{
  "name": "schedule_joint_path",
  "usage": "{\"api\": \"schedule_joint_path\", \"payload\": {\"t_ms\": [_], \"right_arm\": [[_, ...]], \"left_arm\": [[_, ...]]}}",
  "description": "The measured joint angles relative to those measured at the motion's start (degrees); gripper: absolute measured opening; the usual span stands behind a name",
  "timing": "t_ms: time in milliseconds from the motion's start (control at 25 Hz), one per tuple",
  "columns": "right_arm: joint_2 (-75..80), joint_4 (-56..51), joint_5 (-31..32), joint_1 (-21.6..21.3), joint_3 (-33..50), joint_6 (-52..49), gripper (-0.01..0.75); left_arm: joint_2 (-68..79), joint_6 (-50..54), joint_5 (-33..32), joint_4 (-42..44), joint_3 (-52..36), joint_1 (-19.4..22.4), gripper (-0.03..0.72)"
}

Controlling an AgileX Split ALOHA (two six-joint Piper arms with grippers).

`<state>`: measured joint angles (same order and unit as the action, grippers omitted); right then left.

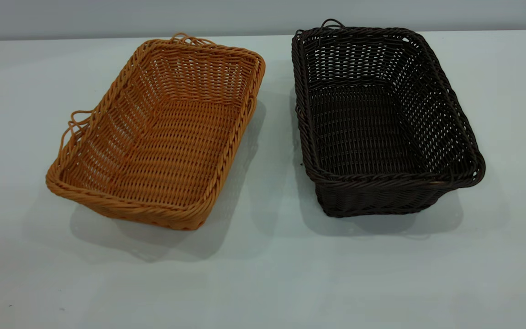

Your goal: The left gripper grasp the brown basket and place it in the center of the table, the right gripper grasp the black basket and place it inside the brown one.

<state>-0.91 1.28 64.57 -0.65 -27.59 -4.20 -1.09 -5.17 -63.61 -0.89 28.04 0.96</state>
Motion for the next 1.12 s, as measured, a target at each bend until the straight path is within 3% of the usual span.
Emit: {"api": "schedule_joint_path", "payload": {"t_ms": [760,920,1120], "right_arm": [[0.0,-0.5,-0.5,0.0,0.4,-0.1,0.552],[3.3,-5.9,-1.0,0.0,0.4,1.0,0.552],[13.8,-14.4,-3.6,0.0,0.4,7.3,0.577]], "left_arm": [[0.0,0.2,0.1,0.0,0.0,0.0,0.489],[1.6,1.4,1.6,0.0,1.6,0.0,0.489],[16.2,1.5,7.1,0.0,6.1,0.0,0.489]]}}
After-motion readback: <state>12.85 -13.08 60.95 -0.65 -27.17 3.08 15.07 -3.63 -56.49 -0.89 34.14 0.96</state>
